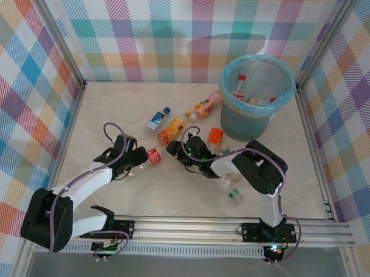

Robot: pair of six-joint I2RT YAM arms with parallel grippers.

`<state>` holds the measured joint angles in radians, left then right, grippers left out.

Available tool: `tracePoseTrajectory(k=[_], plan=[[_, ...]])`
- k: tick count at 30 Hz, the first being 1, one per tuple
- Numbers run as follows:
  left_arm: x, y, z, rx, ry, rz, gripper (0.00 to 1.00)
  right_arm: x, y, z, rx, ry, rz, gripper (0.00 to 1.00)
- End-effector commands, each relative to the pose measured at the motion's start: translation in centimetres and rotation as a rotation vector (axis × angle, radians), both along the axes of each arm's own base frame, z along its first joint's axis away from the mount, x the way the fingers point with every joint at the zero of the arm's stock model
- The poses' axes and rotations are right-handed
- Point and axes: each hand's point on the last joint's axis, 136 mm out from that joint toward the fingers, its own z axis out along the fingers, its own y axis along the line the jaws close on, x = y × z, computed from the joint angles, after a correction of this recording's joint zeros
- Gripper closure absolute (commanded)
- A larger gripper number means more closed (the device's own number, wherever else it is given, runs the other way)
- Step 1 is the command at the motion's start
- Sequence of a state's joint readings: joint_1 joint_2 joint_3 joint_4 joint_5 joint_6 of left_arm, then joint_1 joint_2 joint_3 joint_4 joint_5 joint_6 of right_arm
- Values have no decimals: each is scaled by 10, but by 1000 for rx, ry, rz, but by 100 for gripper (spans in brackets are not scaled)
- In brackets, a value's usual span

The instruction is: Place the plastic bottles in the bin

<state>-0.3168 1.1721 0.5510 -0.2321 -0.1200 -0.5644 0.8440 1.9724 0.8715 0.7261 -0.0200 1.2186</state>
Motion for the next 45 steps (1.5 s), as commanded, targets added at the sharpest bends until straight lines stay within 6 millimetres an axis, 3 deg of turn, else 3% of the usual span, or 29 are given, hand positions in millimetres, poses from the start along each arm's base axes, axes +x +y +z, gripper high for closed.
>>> tracePoseTrajectory(k=[1,26,36,45], plan=[[-4,4,-6,-6,13,14,25,4,2,0,57,6,-9,40],[-1,-3,-2,31,27,-92,23,27,9,-3,47,13,-23,40],[-1,-9,-1,39,34,-152,23,28,4,-12,48,26,-28,51],[4,-10,12,38,-9,-158,23,30,-7,-9,53,-6,-49,70]])
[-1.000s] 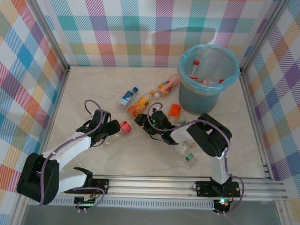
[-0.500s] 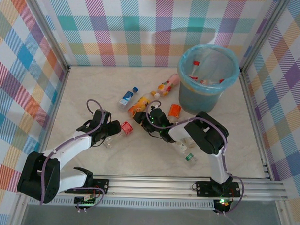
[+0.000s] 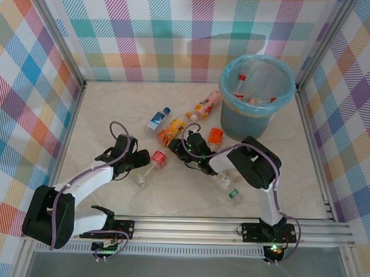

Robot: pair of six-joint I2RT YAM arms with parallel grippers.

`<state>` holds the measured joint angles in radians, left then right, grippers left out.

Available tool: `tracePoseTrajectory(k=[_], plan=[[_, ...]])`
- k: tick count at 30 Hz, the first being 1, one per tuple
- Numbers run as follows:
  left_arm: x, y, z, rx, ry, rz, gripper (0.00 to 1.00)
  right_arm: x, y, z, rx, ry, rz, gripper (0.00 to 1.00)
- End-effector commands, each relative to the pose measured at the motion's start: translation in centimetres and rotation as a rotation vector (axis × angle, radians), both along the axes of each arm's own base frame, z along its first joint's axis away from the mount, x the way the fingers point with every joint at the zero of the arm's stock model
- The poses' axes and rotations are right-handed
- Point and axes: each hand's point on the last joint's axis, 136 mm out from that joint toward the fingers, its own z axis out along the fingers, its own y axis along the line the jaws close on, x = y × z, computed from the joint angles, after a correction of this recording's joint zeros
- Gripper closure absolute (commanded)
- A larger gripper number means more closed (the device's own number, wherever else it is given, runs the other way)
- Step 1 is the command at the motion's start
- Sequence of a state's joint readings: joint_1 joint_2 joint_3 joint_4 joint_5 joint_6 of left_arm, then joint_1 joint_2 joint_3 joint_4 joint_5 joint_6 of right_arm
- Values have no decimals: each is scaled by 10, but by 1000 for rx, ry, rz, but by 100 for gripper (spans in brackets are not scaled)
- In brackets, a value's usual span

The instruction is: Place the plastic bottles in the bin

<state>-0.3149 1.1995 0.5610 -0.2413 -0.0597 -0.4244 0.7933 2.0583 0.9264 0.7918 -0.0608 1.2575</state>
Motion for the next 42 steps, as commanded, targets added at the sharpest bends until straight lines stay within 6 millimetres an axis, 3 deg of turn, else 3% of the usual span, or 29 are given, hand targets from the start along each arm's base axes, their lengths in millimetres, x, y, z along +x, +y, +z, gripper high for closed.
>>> tracePoseTrajectory(k=[1,11,25,34,38,42], plan=[[8,-1,21,-9,-45,-14,23,3,-8,-1,-6,-29,-20,71],[6,0,34,-3,-46,-21,22,1,-20,22,-29,-119,-19,75],[5,3,90,-15,-159,-22,23,-2,-38,82,-102,-350,-11,78],[3,-5,101,-51,-185,-71,22,-5,-46,107,-126,-447,-10,78],[1,-4,105,-42,-187,-74,22,-8,-49,129,-140,-533,3,78],[-1,-4,122,-55,-227,-75,22,-12,-55,164,-182,-648,13,78]])
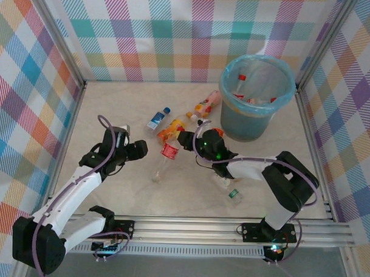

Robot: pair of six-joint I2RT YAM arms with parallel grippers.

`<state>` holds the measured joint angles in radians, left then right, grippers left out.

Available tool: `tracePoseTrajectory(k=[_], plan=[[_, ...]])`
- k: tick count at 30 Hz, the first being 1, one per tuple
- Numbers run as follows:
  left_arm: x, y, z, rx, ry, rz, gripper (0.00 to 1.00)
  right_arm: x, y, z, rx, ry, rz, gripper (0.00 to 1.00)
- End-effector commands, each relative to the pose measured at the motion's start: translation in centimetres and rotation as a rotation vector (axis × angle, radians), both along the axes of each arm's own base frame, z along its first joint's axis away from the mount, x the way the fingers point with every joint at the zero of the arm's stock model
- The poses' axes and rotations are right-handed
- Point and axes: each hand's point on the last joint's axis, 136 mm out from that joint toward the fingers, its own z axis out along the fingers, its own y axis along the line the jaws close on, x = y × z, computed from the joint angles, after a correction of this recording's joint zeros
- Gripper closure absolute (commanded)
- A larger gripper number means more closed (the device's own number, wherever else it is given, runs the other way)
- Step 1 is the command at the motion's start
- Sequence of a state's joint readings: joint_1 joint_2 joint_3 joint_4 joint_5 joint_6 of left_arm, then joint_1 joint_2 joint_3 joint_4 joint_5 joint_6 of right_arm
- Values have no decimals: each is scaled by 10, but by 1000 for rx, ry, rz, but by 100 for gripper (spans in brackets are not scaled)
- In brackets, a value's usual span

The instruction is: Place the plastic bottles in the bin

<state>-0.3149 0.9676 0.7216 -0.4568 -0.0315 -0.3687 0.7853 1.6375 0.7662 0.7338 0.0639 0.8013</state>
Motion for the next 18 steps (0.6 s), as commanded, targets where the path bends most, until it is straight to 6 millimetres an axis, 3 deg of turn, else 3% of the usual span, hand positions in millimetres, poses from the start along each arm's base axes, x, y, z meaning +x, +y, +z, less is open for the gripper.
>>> tracePoseTrajectory(k=[1,7,18], plan=[[1,0,33,-17,-70,-15,22,-1,-10,51,-33,-177,-4,78],[3,-5,63,-53,-120,-38,23,-9,-26,116,-129,-384,-15,79],[27,-48,136,-205,-222,-155,25,-32,-68,288,-292,-849,-110,79]])
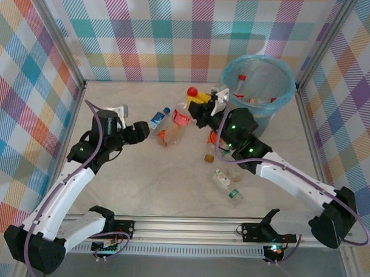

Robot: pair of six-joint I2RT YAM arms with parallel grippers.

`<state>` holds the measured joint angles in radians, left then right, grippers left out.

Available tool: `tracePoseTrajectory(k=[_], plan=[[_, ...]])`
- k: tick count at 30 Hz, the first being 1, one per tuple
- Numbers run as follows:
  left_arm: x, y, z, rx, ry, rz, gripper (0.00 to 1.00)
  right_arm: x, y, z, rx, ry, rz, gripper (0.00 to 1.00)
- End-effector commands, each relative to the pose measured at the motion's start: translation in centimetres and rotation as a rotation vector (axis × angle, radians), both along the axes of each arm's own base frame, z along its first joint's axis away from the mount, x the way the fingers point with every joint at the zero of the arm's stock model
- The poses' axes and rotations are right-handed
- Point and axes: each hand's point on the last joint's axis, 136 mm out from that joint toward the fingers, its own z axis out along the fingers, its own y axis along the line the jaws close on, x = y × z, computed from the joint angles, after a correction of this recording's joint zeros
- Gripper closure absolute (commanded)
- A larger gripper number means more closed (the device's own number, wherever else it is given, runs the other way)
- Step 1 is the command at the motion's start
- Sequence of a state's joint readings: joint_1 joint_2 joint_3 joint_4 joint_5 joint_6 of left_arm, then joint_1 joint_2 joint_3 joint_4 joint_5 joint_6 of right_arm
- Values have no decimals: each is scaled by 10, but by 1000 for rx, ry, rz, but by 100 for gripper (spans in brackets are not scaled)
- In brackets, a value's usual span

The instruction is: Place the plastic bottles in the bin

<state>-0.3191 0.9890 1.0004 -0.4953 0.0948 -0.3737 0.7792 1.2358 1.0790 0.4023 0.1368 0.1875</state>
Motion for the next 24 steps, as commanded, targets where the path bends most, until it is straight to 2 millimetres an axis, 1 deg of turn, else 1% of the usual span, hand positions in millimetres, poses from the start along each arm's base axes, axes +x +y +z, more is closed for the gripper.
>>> tracePoseTrajectory(k=[1,3,5,6,8,11,13,15,17,21,24], plan=[[9,-23,35,-61,-54,-73,25,-6,-25,54,-106,-194,-95,80],[15,-36,51,-67,-75,-105,26,-7,-38,80,-139,-269,-147,80],[20,-53,67,-71,-99,-152,26,-5,-55,102,-166,-328,-209,80],[22,-61,71,-70,-103,-172,26,-4,-63,110,-175,-348,-236,80],[25,-79,86,-72,-125,-216,26,-2,-83,131,-195,-395,-312,80],[28,-98,95,-77,-133,-259,26,2,-113,151,-225,-437,-424,80],[30,-108,97,-76,-135,-277,26,8,-131,160,-261,-460,-503,80],[31,-116,97,-76,-134,-290,26,16,-145,162,-304,-468,-571,80],[31,-121,94,-74,-130,-299,26,28,-156,158,-366,-466,-635,80],[31,-128,87,-63,-118,-307,26,60,-177,136,-505,-422,-742,80],[30,-128,82,-55,-109,-305,26,78,-192,116,-573,-369,-787,80]])
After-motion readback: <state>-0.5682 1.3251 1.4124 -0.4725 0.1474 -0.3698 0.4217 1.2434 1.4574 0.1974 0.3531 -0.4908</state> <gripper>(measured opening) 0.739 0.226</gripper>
